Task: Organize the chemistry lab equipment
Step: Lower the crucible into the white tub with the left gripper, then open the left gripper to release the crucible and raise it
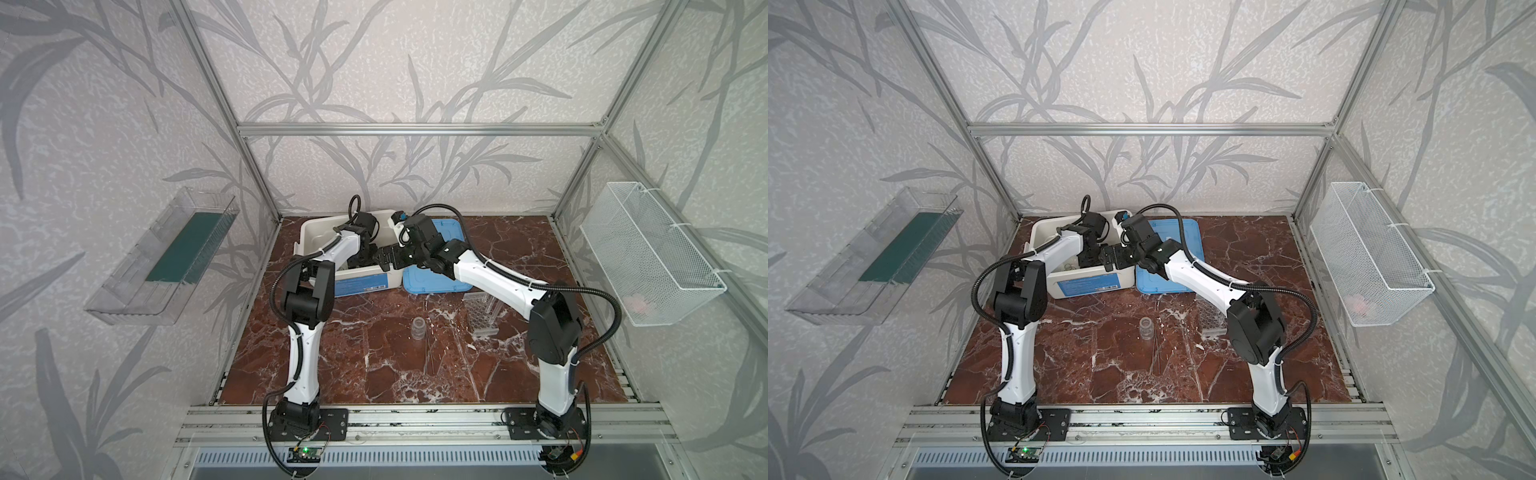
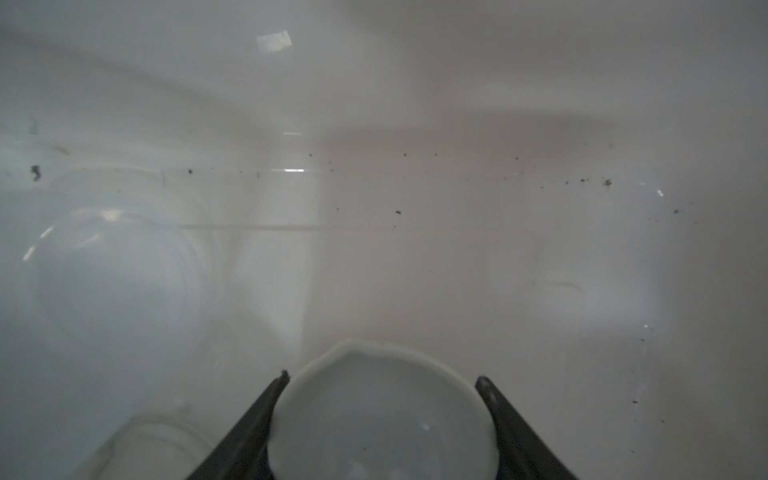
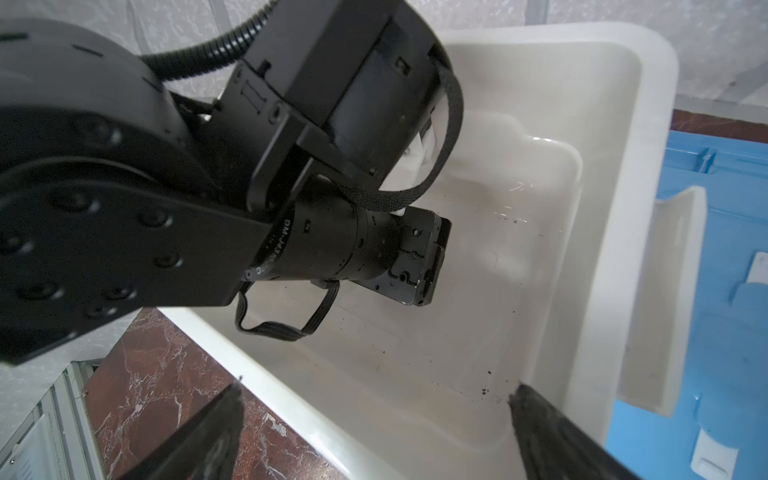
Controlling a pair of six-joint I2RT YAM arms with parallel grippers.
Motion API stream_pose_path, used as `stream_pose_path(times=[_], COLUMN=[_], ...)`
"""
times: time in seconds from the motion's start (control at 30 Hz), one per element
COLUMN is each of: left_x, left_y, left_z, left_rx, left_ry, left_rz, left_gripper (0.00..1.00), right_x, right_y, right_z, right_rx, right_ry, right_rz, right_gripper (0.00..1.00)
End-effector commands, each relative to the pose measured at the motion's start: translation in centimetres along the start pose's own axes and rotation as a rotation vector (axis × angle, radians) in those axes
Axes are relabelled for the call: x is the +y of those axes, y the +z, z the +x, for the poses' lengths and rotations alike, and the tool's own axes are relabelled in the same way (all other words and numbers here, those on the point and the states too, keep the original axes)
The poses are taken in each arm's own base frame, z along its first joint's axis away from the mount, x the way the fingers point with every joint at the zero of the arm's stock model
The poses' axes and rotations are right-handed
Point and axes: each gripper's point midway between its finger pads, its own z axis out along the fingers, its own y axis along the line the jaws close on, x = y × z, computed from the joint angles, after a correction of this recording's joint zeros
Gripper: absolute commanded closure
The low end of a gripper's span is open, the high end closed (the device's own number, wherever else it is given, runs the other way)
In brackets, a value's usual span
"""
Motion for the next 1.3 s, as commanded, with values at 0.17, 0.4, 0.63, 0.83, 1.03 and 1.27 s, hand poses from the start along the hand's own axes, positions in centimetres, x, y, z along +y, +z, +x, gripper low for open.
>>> stream_pose_path(times=[0.17, 0.4, 0.63, 0.83, 1.03, 1.27], left_x=[2.0, 1.9, 1.5, 1.6, 1.6, 1.8], left_y=[0.4, 0.9, 1.6, 0.7, -1.7, -8.3], left_z=[-0.3, 0.3, 1.2, 0.6, -0.5, -2.7], left_rx=[0.001, 0.024, 0.058, 0.040, -0.003, -0.115], left_ry=[-0.034, -0.035, -0.039, -0.035, -0.036, -0.039], left_rz=[-0.104, -0.087, -0.064, -0.068, -0.063, -0.041], left_gripper=[0.39, 0.37, 0.28, 0.22, 0.20, 0.01], right_x=[0.2, 0.2, 0.1, 0.2, 0.5, 1.7], right_y=[-1.3, -1.4, -2.0, -2.7, -4.4, -8.2], right_z=[-0.9, -0.7, -0.8, -0.9, -1.5, -2.0], right_rx=[-0.032, -0.033, -0.038, -0.041, -0.055, -0.042], right_ry=[0.004, 0.008, 0.004, -0.001, -0.015, -0.065], right_rz=[-0.007, -0.006, 0.001, 0.004, 0.011, -0.008], right_gripper=[0.02, 0.02, 0.02, 0.02, 0.02, 0.01])
